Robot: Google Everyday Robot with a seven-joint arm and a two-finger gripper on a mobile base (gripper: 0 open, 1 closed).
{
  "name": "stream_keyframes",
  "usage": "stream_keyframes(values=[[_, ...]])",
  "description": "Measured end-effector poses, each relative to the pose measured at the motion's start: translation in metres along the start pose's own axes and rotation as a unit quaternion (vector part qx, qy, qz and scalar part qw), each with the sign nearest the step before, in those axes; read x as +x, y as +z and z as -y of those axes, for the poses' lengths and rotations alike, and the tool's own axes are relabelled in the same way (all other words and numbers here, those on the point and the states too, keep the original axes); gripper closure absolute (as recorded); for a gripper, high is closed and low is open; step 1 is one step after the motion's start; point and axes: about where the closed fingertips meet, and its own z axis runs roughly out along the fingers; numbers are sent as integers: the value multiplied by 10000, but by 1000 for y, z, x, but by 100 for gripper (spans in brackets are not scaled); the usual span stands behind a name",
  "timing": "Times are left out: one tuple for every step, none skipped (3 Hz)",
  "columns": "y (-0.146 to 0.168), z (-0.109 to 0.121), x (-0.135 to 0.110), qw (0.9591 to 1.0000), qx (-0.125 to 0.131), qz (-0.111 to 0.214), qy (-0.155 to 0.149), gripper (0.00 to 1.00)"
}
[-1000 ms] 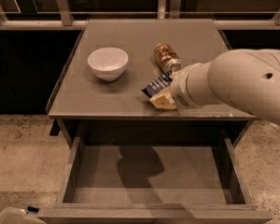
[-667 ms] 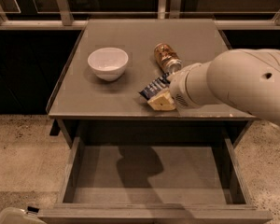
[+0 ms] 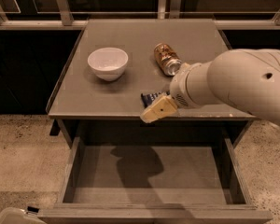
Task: Pick rxbar blueberry from top drawer and place on counter
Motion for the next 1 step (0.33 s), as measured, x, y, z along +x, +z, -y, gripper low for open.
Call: stream_keyframes(values=[[0, 0, 0, 10000, 0, 0, 0, 0]])
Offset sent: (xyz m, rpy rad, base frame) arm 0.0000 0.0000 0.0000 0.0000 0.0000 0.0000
